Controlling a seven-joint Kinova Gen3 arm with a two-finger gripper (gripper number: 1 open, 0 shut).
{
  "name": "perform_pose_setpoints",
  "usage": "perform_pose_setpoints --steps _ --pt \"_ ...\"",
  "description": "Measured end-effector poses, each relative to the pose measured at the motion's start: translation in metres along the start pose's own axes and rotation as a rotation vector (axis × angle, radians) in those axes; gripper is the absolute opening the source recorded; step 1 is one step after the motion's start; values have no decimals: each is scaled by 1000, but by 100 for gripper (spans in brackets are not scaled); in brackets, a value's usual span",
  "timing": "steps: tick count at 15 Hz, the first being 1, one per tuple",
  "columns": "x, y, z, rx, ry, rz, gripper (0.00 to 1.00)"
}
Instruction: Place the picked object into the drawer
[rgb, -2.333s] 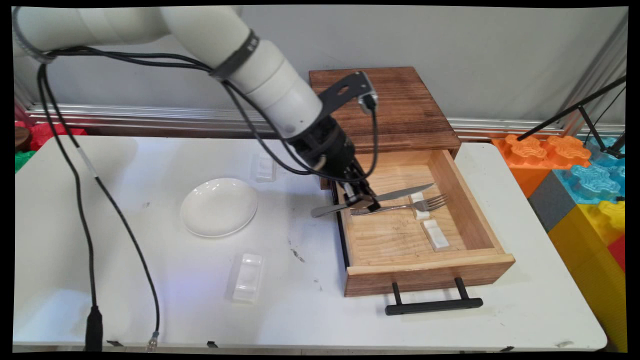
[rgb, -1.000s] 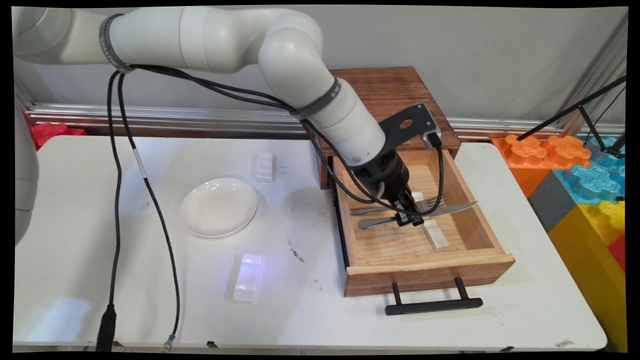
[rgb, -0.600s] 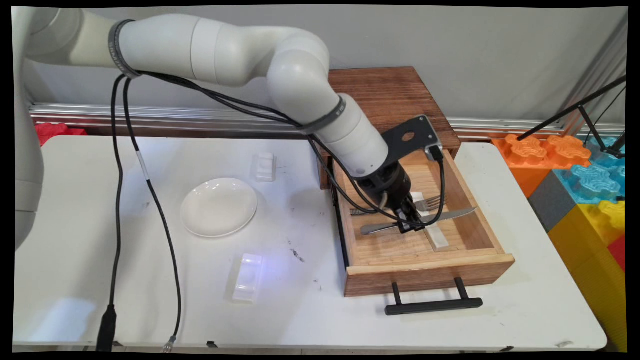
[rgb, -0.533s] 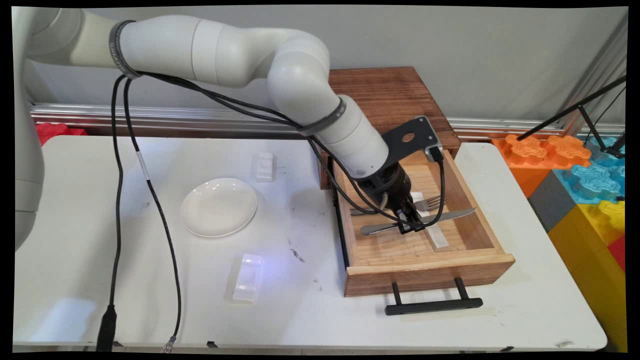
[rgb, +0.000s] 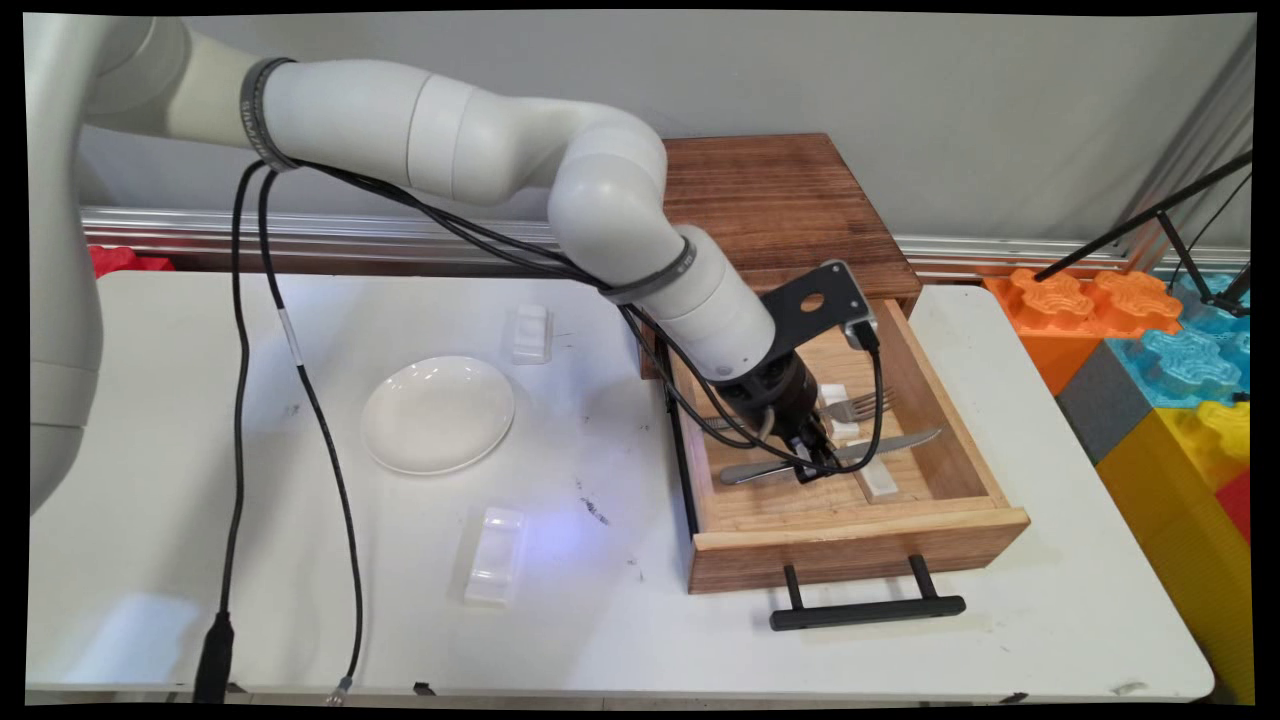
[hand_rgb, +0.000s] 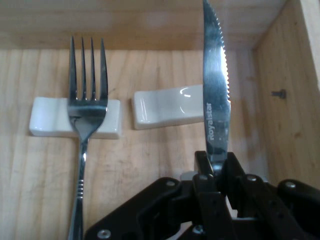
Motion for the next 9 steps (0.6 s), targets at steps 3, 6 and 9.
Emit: perform_pose_setpoints --steps 3,6,9 --pt "-4 -2 8 -3 -3 -10 0" --pt "-7 -3 14 -5 -6 -16 0" --pt "-9 -4 20 -8 -9 -22 0"
